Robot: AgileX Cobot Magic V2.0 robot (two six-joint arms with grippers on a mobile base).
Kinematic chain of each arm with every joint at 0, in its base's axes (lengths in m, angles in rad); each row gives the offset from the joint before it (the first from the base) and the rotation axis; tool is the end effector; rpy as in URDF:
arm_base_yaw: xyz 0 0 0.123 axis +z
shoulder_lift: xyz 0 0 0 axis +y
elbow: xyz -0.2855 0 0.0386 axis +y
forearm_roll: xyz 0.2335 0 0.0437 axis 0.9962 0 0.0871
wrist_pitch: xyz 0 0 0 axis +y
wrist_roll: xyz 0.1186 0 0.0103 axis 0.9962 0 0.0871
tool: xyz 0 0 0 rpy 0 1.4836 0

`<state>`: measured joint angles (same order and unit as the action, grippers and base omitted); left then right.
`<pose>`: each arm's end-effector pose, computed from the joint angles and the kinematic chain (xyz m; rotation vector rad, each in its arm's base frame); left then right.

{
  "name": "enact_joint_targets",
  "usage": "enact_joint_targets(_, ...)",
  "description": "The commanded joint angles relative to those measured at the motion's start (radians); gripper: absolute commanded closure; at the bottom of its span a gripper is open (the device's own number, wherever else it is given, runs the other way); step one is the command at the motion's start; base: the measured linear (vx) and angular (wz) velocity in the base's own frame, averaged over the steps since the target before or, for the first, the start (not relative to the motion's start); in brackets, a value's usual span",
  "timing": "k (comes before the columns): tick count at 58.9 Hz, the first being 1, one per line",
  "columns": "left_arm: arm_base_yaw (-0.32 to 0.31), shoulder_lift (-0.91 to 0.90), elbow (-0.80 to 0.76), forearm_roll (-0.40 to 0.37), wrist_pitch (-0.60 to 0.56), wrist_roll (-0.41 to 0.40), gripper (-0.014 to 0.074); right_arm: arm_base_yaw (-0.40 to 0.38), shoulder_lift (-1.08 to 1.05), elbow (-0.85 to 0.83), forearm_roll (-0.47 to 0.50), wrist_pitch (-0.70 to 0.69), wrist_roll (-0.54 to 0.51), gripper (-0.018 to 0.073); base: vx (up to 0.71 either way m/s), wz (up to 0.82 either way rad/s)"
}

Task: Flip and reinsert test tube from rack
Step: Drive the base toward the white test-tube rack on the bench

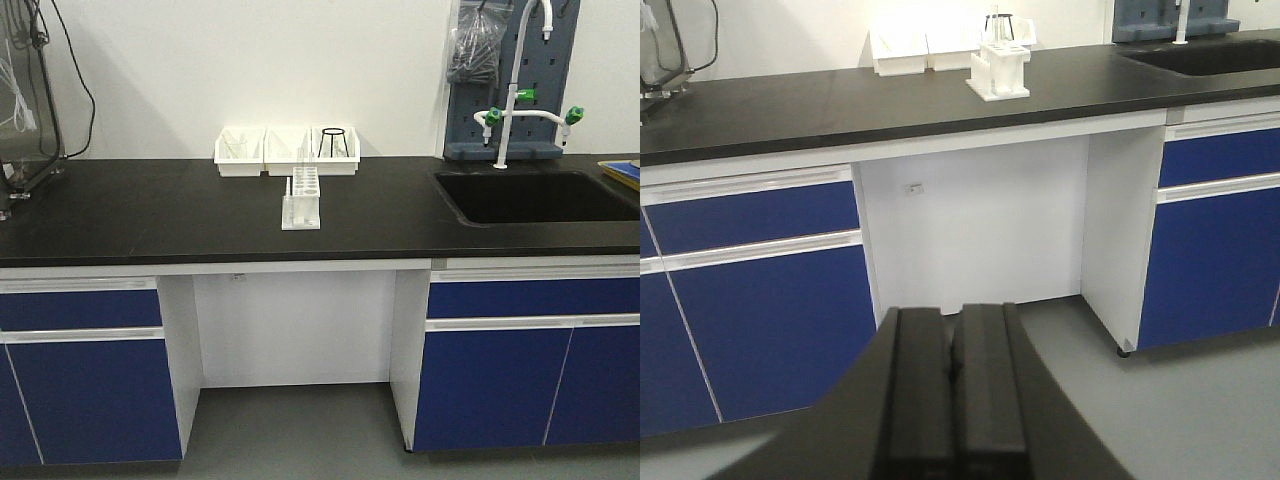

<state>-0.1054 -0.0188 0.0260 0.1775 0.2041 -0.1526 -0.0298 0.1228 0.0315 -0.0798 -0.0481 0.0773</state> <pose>0.0658 -0.0027 0.1838 0.0803 1.6899 -0.0327 0.0778 -0.0019 0.2012 0.0188 1.5899 -0.0221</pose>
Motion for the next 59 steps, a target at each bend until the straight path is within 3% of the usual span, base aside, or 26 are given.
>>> enact_joint_targets(1,0.000,-0.007,-0.004,-0.005,-0.082,-0.010,0.0603,0.000,0.016,0.001,-0.004,-0.087,-0.008,0.0570,0.00,0.00)
enact_joint_targets(59,0.000,-0.007,-0.004,-0.005,-0.082,-0.010,0.0603,0.000,0.016,0.001,-0.004,-0.073,-0.008,0.0570,0.01,0.00)
